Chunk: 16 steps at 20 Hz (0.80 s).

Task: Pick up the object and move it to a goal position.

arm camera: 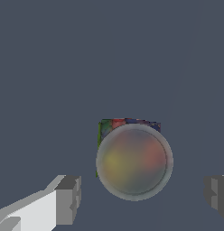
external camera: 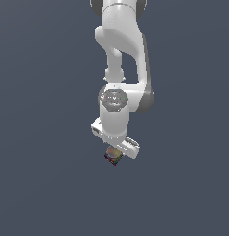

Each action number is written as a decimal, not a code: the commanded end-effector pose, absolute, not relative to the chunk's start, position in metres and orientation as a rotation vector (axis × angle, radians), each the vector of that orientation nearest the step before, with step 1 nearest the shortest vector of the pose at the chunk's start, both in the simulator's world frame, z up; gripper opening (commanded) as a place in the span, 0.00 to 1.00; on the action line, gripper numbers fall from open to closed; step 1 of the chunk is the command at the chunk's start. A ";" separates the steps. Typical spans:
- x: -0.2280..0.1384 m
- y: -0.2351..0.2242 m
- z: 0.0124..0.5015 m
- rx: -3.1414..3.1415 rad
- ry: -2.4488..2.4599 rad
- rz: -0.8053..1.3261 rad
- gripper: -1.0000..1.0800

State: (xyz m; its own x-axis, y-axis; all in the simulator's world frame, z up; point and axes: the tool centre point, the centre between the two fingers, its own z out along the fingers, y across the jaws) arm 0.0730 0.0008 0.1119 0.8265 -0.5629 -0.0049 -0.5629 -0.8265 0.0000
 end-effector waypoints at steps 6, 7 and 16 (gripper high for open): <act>0.079 -0.002 0.108 -2.975 1.011 0.000 0.96; 0.079 -0.002 0.108 -2.974 1.012 0.000 0.96; 0.078 -0.002 0.081 -2.975 1.009 0.000 0.96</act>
